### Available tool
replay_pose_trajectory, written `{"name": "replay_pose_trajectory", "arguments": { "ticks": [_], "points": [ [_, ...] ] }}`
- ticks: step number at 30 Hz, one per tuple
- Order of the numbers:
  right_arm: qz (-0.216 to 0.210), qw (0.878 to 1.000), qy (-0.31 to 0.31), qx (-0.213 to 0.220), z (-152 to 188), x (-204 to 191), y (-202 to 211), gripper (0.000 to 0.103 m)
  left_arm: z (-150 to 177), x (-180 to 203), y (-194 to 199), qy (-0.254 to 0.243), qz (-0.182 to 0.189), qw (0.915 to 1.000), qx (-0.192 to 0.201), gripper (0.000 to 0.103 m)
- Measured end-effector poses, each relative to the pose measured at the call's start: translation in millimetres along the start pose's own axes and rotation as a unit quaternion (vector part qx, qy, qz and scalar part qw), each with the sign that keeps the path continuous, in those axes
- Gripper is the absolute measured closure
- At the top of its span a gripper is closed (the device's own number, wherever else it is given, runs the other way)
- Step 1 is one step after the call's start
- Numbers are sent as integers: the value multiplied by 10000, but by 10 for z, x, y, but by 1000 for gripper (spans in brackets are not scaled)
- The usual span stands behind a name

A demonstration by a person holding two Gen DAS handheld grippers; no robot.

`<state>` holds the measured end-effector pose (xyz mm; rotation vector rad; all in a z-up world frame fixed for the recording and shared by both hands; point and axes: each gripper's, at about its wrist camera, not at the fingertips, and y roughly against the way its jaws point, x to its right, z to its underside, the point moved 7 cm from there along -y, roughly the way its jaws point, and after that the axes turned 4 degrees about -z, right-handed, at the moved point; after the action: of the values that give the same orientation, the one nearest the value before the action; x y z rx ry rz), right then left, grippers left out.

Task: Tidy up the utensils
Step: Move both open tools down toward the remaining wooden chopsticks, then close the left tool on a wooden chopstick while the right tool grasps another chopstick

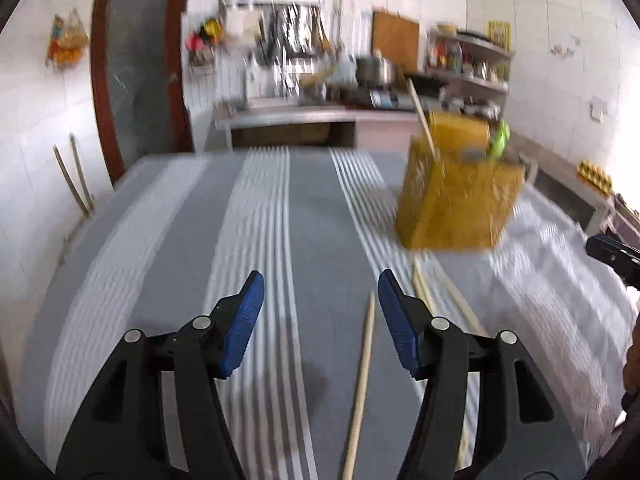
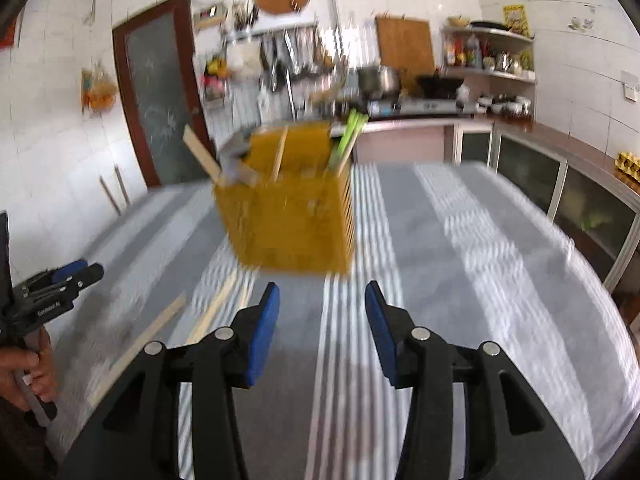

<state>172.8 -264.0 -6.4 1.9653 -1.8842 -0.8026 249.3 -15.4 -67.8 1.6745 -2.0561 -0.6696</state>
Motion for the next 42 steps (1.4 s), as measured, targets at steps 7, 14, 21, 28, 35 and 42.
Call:
{"name": "replay_pose_trajectory", "arguments": {
  "ticks": [7, 14, 21, 28, 35, 42],
  "points": [
    [-186, 9989, -126, -417, 355, -413, -141, 59, 424, -13, -139, 19, 183, 9978, -630, 45],
    [-404, 9971, 21, -646, 410, -795, -305, 59, 534, -33, -206, -126, 269, 9957, -880, 45],
    [-413, 9952, 116, -880, 443, -1031, -565, 67, 513, 1, -375, -119, 528, 9922, -1120, 45],
    [-230, 9929, 76, -1166, 454, -1080, -880, 74, 470, 119, -554, -268, 689, 9895, -1243, 46],
    [-158, 9911, 45, -1324, 404, -1146, -1119, 75, 450, 214, -824, -657, 583, 9846, -1509, 49],
    [136, 9878, 99, -1547, 386, -1149, -1413, 76, 302, 159, -1016, -680, 603, 9826, -1622, 55]
  ]
}}
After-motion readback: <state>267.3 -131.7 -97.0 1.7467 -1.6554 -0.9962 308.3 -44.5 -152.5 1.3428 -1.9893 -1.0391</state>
